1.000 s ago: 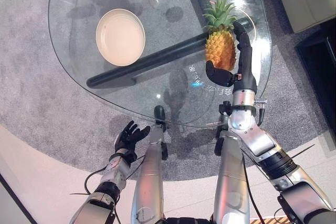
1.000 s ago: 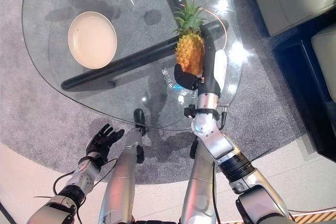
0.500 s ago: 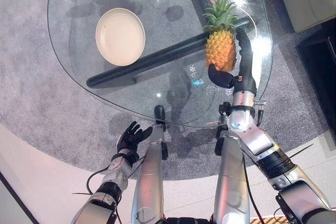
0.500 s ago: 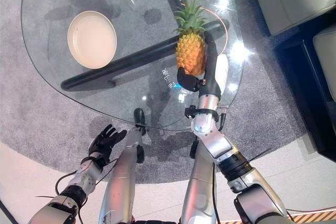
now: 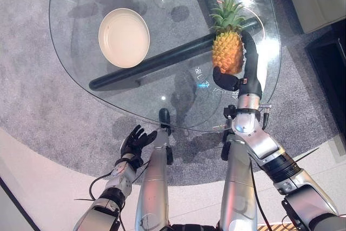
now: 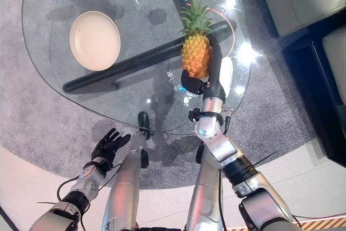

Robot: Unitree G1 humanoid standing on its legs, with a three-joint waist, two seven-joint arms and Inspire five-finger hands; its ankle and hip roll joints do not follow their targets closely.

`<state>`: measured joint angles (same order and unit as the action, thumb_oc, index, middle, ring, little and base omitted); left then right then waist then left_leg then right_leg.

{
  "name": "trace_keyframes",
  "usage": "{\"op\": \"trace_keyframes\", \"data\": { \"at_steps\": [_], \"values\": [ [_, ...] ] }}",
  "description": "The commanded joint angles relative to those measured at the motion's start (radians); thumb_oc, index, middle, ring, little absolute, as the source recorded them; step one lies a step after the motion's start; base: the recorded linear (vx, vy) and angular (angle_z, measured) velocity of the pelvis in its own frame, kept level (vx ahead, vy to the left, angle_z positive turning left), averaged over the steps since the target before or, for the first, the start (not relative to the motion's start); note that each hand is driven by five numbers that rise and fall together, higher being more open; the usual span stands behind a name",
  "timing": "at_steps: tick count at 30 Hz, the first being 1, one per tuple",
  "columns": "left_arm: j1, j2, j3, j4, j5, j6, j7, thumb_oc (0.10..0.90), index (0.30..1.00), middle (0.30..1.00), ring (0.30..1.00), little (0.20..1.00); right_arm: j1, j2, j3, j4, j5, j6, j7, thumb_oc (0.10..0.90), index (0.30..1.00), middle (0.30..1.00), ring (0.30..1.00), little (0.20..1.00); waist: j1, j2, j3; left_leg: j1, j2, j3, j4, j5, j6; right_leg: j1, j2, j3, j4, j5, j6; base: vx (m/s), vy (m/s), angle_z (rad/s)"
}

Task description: Pick up the fruit to the plate

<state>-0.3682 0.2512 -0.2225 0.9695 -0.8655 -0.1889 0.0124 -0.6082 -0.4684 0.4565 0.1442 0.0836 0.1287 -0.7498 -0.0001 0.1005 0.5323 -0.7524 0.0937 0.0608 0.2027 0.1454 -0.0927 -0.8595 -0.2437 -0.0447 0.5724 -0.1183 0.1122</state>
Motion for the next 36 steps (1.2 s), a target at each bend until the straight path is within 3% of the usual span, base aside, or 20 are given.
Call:
{"op": "trace_keyframes", "data": {
  "at_steps": [1, 14, 32, 33, 35, 36],
  "values": [
    [0.027, 0.022, -0.012, 0.034, 0.029, -0.030, 0.009, 0.800, 0.900, 0.900, 0.900, 0.900, -0.058, 0.011, 0.007, -0.047, 0.016, -0.045, -0.042, 0.800, 0.900, 0.900, 0.900, 0.900, 0.007, 0.020, -0.012, -0.018, -0.033, 0.018, 0.093, -0.080, 0.020, 0.020, 0.023, -0.070, -0.153, 0.113, -0.017, 0.00, 0.000, 0.00],
    [0.021, 0.016, -0.021, 0.045, 0.035, -0.028, 0.006, 0.800, 0.900, 0.900, 0.900, 0.900, -0.093, 0.050, -0.003, 0.041, 0.114, -0.035, -0.102, 0.800, 0.900, 0.900, 0.900, 0.900, 0.018, 0.023, -0.012, -0.008, -0.033, 0.017, 0.087, -0.077, 0.021, 0.029, 0.018, -0.077, -0.157, 0.118, -0.017, 0.00, 0.000, 0.00],
    [0.011, 0.014, -0.039, 0.053, 0.035, -0.028, -0.001, 0.800, 0.900, 0.900, 0.900, 0.900, -0.162, 0.063, 0.003, 0.133, 0.168, 0.027, -0.137, 0.800, 0.900, 0.900, 0.900, 0.900, 0.037, 0.033, -0.012, -0.013, -0.040, 0.012, 0.088, -0.076, 0.024, 0.027, 0.015, -0.085, -0.153, 0.119, -0.018, 0.00, 0.000, 0.00],
    [0.012, 0.015, -0.038, 0.051, 0.036, -0.026, -0.003, 0.800, 0.900, 0.900, 0.900, 0.900, -0.166, 0.063, 0.002, 0.137, 0.166, 0.038, -0.135, 0.674, 0.792, 0.792, 0.792, 0.774, 0.037, 0.033, -0.012, -0.013, -0.041, 0.012, 0.089, -0.076, 0.024, 0.027, 0.016, -0.085, -0.152, 0.119, -0.018, 0.00, 0.000, 0.00],
    [0.010, 0.013, -0.040, 0.051, 0.037, -0.026, -0.003, 0.800, 0.900, 0.900, 0.900, 0.900, -0.176, 0.062, 0.006, 0.162, 0.167, 0.058, -0.123, 0.100, 0.300, 0.300, 0.300, 0.200, 0.039, 0.035, -0.012, -0.014, -0.042, 0.010, 0.090, -0.076, 0.025, 0.025, 0.016, -0.085, -0.150, 0.119, -0.019, 0.00, 0.000, 0.00],
    [0.007, 0.012, -0.043, 0.050, 0.037, -0.026, -0.001, 0.800, 0.900, 0.900, 0.900, 0.900, -0.183, 0.059, 0.010, 0.173, 0.171, 0.066, -0.122, 0.100, 0.300, 0.300, 0.300, 0.200, 0.040, 0.036, -0.012, -0.014, -0.042, 0.010, 0.090, -0.076, 0.025, 0.025, 0.016, -0.085, -0.151, 0.119, -0.019, 0.00, 0.000, 0.00]
  ]
}}
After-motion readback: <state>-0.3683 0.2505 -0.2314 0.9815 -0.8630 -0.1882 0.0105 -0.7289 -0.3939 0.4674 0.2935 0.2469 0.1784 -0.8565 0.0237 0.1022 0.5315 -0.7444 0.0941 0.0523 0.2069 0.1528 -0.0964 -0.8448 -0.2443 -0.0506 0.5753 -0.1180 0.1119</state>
